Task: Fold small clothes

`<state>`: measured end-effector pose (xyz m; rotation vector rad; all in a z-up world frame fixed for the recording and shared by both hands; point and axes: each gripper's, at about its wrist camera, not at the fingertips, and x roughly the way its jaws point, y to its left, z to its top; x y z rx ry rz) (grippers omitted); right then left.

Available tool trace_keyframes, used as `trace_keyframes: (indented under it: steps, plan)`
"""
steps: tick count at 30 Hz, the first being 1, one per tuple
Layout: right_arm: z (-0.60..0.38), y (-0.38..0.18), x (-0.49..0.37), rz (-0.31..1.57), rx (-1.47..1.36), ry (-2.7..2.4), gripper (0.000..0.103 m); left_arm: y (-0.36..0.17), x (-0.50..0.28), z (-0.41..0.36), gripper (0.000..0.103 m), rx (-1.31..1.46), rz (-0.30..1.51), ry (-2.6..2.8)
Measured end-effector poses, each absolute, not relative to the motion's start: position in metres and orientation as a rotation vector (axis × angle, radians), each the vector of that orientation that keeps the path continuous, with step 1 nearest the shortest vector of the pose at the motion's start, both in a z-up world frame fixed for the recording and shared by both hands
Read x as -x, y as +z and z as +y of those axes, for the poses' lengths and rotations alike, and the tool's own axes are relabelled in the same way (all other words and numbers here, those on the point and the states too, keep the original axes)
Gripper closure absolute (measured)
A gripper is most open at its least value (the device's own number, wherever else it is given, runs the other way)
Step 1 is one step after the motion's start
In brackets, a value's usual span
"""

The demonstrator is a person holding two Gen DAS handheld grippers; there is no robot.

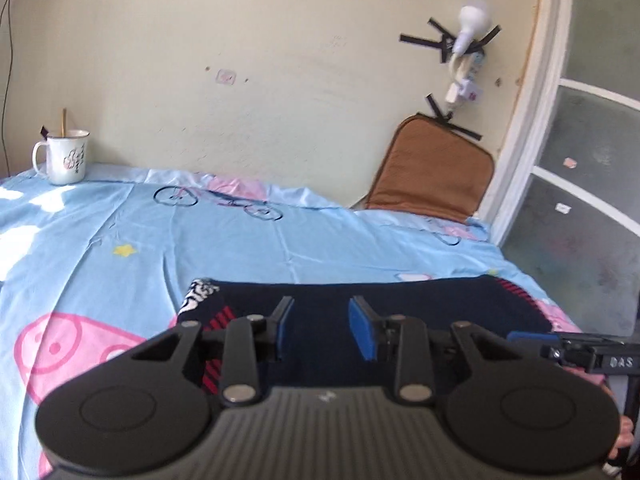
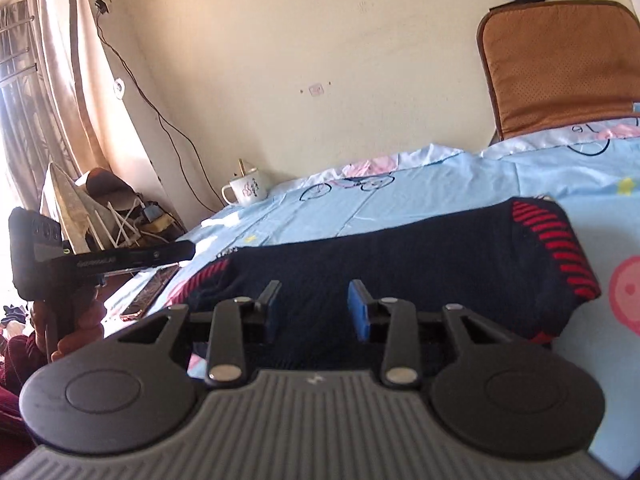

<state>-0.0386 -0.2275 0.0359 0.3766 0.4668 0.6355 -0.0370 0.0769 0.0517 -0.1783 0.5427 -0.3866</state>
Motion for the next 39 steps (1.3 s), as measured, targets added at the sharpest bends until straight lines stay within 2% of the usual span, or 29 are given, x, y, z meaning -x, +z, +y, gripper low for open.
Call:
trace_keyframes:
  steps: [3,4,6,9,15,19,21,22,23,31,32,34,36,39]
  plan:
    - [-0.212,0.013,0.028,0.535,-0.364,0.625,0.063,0.02,0.008,0.076,0.077,0.147,0.647,-0.304]
    - [-0.208,0.002,0.025,0.579,-0.364,0.612,0.063,0.013,0.001,0.076,0.088,0.14,0.656,-0.292]
    - [-0.208,-0.01,0.029,0.555,-0.389,0.599,0.065,0.007,-0.006,0.08,0.097,0.115,0.621,-0.262]
    - [-0.215,0.0,0.034,0.554,-0.373,0.617,0.065,0.011,-0.013,0.088,0.097,0.181,0.654,-0.26]
    - [-0.255,0.041,0.027,0.357,-0.368,0.455,0.065,0.036,0.006,0.091,0.092,0.276,0.583,-0.358]
    - [-0.281,0.036,-0.001,0.354,-0.411,0.316,0.064,0.038,0.004,0.079,0.086,0.207,0.561,-0.325]
    - [-0.288,0.017,-0.013,0.446,-0.429,0.257,0.064,0.025,-0.007,0.08,0.086,0.193,0.626,-0.267]
    - [-0.289,0.003,-0.018,0.506,-0.44,0.241,0.064,0.014,-0.014,0.083,0.091,0.204,0.664,-0.247]
    - [-0.292,-0.008,-0.014,0.489,-0.445,0.24,0.067,0.009,-0.016,0.088,0.093,0.224,0.656,-0.254]
    - [-0.295,-0.015,0.005,0.419,-0.488,0.239,0.067,0.006,-0.014,0.093,0.095,0.254,0.636,-0.259]
    - [-0.295,-0.015,0.005,0.418,-0.49,0.238,0.067,0.007,-0.012,0.093,0.093,0.263,0.634,-0.266]
    - [-0.295,-0.015,0.005,0.412,-0.493,0.231,0.066,0.012,-0.006,0.093,0.078,0.292,0.623,-0.296]
    - [-0.296,-0.015,0.011,0.395,-0.505,0.222,0.065,0.021,0.005,0.088,0.076,0.299,0.585,-0.348]
    - [-0.308,-0.017,0.035,0.324,-0.569,0.241,0.057,0.035,0.016,0.074,0.074,0.281,0.536,-0.422]
